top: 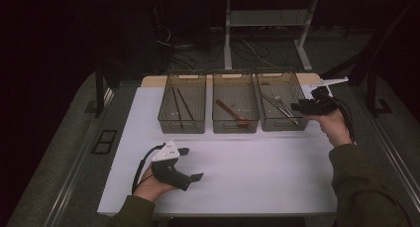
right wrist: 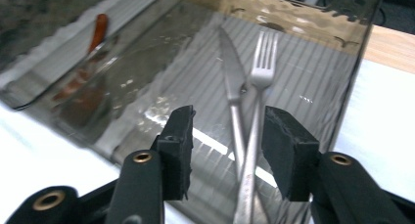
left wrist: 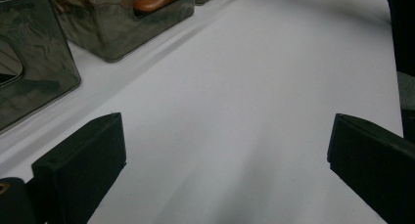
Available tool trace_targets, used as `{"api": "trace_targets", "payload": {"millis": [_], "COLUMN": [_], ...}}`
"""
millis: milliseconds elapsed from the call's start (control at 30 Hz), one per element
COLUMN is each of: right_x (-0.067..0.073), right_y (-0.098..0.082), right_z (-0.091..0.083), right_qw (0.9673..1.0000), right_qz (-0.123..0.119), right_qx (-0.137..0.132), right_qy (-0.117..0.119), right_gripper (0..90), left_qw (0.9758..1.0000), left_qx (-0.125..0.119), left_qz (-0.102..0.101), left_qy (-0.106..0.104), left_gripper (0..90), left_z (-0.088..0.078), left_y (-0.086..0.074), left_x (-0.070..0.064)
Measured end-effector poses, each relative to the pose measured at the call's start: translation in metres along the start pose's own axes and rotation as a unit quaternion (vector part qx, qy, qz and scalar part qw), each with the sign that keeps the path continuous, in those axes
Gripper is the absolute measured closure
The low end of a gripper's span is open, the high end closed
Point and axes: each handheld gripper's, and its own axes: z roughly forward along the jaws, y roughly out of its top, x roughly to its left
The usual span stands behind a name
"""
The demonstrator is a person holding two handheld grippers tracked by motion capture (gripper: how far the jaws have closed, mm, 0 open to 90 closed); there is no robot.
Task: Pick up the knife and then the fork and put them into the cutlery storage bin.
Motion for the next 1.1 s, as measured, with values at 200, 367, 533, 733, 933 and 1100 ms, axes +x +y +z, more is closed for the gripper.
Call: {"api": "trace_targets", "payload": {"millis": [200, 367, 533, 733, 933, 1100], "right_x": [0.011, 0.026, 0.044, 0.062, 0.074, 0.083], "right_y": [-0.01, -0.018, -0.027, -0.04, -0.054, -0.065], "right_z": [-0.015, -0.026, -0.035, -0.038, -0.034, -0.033], "right_qw": [0.9994, 0.9978, 0.9952, 0.9932, 0.9922, 0.9908], "right_qz": [-0.01, -0.022, -0.037, -0.047, -0.059, -0.062], "right_qx": [-0.026, -0.042, -0.061, -0.073, -0.074, -0.079], "right_qy": [0.022, 0.046, 0.066, 0.078, 0.081, 0.09], "right_gripper": [45.2, 39.6, 34.9, 30.4, 26.5, 23.5], "left_qw": [1.0, 1.0, 1.0, 1.0, 1.0, 1.0], "left_qx": [0.0, 0.0, 0.001, -0.001, 0.0, -0.001], "left_qz": [-0.001, -0.002, -0.002, -0.002, -0.001, -0.002], "left_qy": [0.0, 0.001, 0.0, 0.0, 0.0, 0.001], "left_gripper": [0.1, 0.1, 0.1, 0.1, 0.1, 0.1], "left_z": [0.0, 0.0, 0.0, 0.0, -0.002, -0.002], "left_y": [0.0, 0.0, 0.0, 0.0, 0.0, 0.0], "left_x": [0.0, 0.0, 0.0, 0.0, 0.0, -0.001]}}
